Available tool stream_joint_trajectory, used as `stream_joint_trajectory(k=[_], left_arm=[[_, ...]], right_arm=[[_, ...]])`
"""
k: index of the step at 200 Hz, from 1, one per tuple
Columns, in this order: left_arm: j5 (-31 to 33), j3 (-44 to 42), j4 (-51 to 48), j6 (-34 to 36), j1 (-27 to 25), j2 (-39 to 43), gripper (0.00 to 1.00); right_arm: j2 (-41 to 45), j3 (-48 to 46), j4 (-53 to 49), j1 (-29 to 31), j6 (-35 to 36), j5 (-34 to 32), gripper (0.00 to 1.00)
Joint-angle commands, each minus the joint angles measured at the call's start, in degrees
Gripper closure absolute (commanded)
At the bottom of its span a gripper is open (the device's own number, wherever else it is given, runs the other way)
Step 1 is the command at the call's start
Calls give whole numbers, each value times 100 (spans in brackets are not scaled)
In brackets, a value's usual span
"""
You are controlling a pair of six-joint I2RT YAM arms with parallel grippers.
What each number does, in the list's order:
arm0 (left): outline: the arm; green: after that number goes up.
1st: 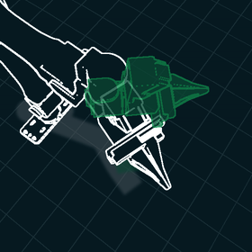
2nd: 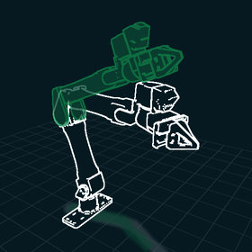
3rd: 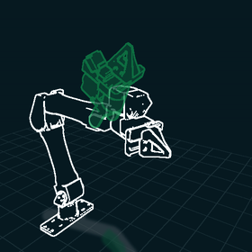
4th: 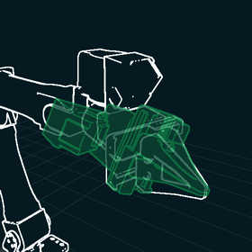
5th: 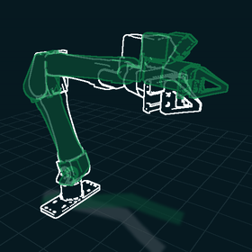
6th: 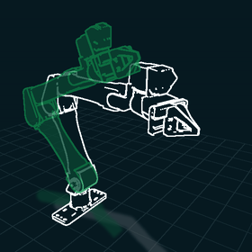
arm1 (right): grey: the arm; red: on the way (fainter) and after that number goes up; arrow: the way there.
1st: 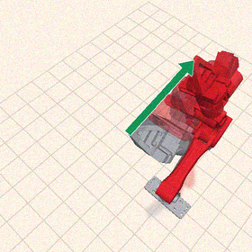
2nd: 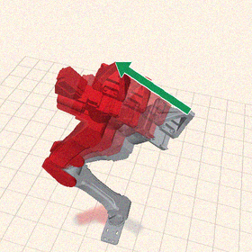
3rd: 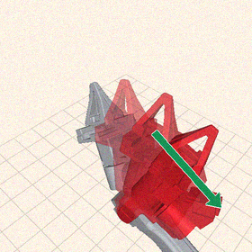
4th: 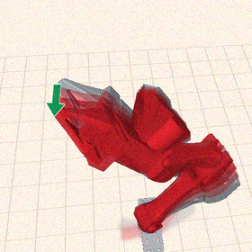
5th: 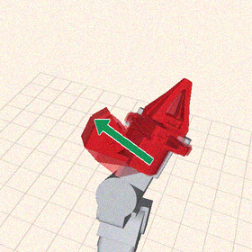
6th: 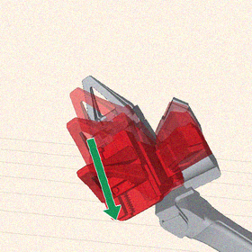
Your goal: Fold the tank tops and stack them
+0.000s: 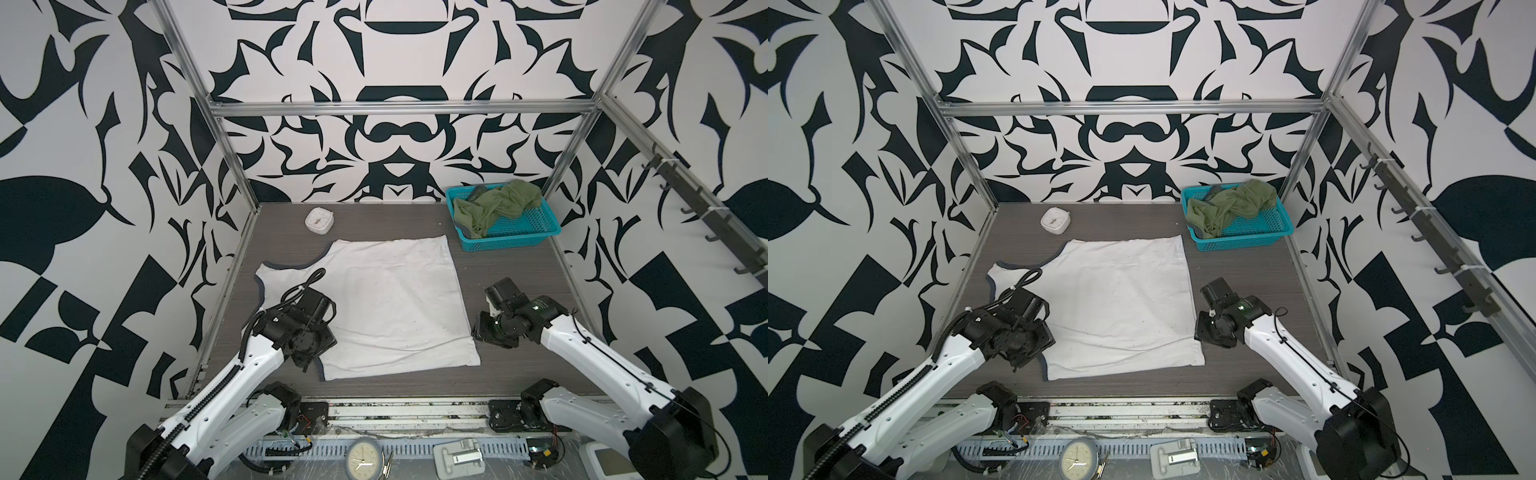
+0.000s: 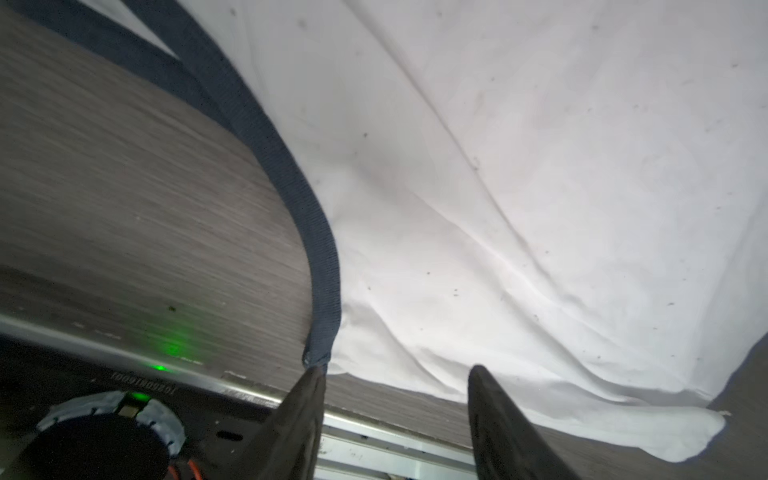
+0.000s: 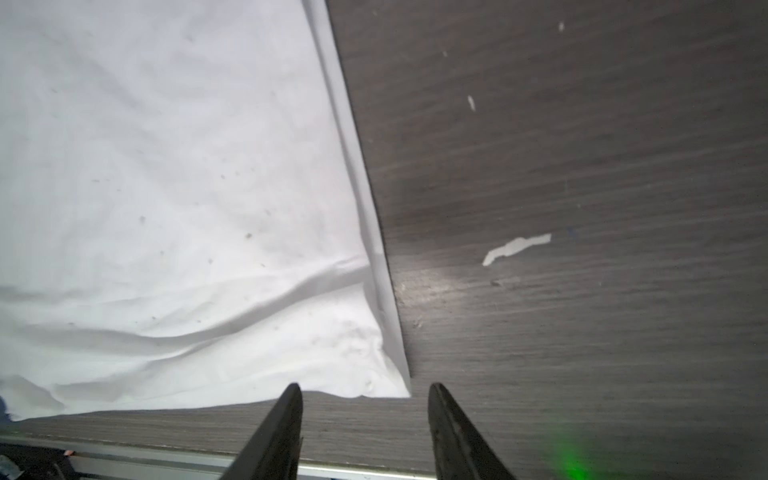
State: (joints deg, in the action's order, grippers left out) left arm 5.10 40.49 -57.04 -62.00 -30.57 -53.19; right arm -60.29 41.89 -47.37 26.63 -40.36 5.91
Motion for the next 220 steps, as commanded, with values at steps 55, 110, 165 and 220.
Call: stream_joint_trajectory(k=[55,110,165,220], left_arm=[[-364,-301,1010,237,-19,-1441,41],[-169,-712,121,-262,-255,-924,33],[-175,-775,-67,-540,-562,-686,39],[-160,-753,65,-496,-803,-1116,46]], right_arm=[[-780,-403,909,53,-5,290,49],[-1057,-583,1003,137,9,384,54],[-1217,-647,1052,183,29,301,56],[-1102,-671,1082,254,2,363,73]])
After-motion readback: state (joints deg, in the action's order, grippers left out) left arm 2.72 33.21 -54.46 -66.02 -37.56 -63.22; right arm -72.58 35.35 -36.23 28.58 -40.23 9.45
